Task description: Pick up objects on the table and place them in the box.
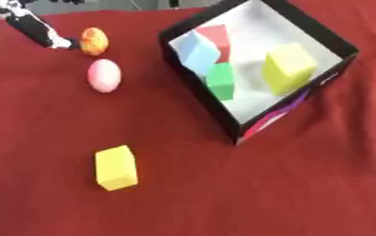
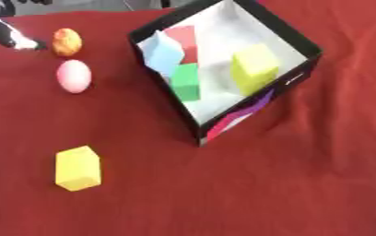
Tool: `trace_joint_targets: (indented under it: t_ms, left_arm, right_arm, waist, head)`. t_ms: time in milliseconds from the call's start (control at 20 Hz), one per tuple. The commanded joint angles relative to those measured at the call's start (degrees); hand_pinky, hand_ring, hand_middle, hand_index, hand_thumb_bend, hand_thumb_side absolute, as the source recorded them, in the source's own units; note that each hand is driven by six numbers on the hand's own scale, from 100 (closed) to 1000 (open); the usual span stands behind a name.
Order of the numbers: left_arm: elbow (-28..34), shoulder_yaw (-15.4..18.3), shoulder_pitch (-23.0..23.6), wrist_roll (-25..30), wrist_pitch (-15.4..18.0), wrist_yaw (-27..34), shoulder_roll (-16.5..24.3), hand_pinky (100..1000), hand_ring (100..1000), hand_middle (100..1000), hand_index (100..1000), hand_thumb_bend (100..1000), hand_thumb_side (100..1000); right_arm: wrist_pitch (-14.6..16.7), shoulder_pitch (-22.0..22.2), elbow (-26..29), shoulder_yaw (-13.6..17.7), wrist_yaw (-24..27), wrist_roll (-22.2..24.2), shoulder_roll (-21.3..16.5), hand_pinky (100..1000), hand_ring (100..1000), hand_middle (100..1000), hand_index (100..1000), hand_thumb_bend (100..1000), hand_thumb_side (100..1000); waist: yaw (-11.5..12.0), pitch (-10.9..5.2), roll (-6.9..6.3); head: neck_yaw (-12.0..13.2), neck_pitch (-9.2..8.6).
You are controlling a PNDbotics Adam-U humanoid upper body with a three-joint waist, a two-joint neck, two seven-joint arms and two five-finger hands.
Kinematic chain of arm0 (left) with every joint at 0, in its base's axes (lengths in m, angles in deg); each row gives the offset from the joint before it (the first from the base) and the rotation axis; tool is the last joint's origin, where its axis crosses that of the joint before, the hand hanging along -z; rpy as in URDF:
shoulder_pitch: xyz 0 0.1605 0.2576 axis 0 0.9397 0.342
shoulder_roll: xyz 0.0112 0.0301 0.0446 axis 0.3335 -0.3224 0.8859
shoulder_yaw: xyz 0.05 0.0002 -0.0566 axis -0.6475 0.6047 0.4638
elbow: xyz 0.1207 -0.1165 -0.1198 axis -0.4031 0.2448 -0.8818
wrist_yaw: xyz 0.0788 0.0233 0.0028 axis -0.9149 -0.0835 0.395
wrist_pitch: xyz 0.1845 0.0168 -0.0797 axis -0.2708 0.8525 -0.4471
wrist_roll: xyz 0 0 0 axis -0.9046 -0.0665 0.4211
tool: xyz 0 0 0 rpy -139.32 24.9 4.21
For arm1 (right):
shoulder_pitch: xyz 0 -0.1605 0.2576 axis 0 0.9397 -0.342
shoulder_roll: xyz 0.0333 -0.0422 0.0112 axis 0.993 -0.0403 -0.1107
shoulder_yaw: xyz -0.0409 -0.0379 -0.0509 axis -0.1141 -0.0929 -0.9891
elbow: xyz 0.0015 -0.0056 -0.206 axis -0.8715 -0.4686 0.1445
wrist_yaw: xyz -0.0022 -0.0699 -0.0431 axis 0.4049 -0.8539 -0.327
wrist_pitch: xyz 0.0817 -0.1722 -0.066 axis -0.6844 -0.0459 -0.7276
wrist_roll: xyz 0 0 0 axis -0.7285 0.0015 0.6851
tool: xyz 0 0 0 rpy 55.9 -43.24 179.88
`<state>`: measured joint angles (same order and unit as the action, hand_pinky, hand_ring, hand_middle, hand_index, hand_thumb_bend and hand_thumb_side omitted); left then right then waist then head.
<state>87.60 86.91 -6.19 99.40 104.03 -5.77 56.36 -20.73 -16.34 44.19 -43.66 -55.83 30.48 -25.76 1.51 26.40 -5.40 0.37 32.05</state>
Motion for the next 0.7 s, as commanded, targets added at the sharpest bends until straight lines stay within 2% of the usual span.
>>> trace_joint_targets:
  t_ms: [50,350,650,700]
  left_arm:
    - [-0.68,1.40,-1.53,-1.52,-1.64,-2.07,1.47,865,840,750,804,515,100]
    - [-1.93,1.75,-1.62,-3.73,-4.24,-5.39,1.46,867,850,759,805,532,100]
    - [-2.94,2.42,-1.36,-5.33,-5.77,-7.38,1.23,857,841,748,803,505,100]
    - [-3.07,2.48,-1.33,-5.47,-5.90,-7.51,1.25,858,842,749,805,500,100]
  right_arm:
    - [0.65,-0.12,1.30,0.21,-0.13,0.15,-1.94,1000,705,640,736,100,518]
    - [0.62,-0.60,1.30,-0.08,-0.91,0.61,-1.72,1000,705,640,735,100,517]
    - [0.63,-1.11,1.30,-0.51,-1.52,1.23,-1.47,1000,706,639,734,100,493]
    - [0.61,-1.18,1.30,-0.58,-1.66,1.36,-1.39,1000,706,640,734,100,514]
  waist:
    - [-0.29,-1.06,-0.05]
    - [-1.36,-0.48,-0.62]
    - [-2.14,0.02,-0.93]
    - [-2.26,0.11,-0.96]
  head:
    - [1.36,-0.59]
    - [2.61,-0.61]
    - [3.43,-0.96]
    - [3.47,-1.02]
